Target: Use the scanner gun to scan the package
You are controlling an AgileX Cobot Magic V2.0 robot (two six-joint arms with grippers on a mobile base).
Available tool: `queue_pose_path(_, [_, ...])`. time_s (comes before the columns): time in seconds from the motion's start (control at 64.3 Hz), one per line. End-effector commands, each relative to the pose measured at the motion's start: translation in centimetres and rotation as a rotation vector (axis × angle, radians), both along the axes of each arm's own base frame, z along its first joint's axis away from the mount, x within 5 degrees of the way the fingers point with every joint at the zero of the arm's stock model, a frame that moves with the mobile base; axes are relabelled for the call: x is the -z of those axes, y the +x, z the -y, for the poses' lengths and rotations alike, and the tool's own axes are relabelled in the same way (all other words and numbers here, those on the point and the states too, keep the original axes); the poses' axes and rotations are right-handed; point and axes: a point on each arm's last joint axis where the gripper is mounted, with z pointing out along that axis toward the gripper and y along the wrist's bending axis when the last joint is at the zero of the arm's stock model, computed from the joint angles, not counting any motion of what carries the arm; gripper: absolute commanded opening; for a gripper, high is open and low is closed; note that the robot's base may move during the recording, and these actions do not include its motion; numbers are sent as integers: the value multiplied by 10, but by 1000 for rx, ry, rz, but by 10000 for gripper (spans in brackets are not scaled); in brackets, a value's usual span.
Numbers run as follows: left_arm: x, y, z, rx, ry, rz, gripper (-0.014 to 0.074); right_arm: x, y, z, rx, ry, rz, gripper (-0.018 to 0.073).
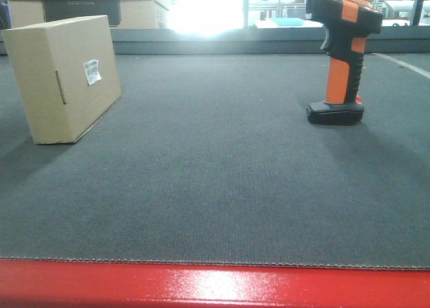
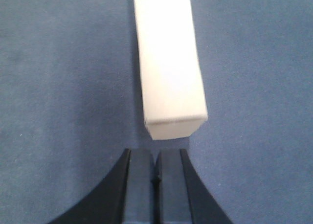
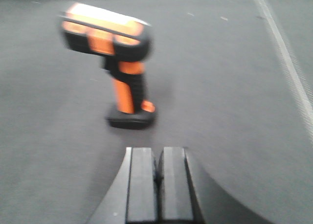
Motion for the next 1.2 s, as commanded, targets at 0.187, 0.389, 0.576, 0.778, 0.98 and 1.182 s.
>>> queue_pose_path(0.187, [37, -73, -6, 32, -1, 280, -111, 7, -15, 7, 42, -26, -8, -168])
queue_pose_path(0.389, [68, -127, -10, 50, -15, 477, -111, 23, -44, 5, 42, -27, 44, -168])
queue_pose_path(0.576, [89, -176, -14, 52, -48, 653, -111, 21, -81, 3, 44, -34, 213, -168])
queue_pose_path(0.778, [91, -219, -18, 52, -58, 824, -111, 9, -113, 1, 46, -41, 410, -168])
queue_pose_path(0.98, [82, -245, -21, 51, -70, 974, -111, 6, -125, 1, 47, -43, 482, -168])
queue_pose_path(1.182, [81, -248, -21, 51, -72, 995, -111, 7, -125, 1, 47, -43, 478, -168])
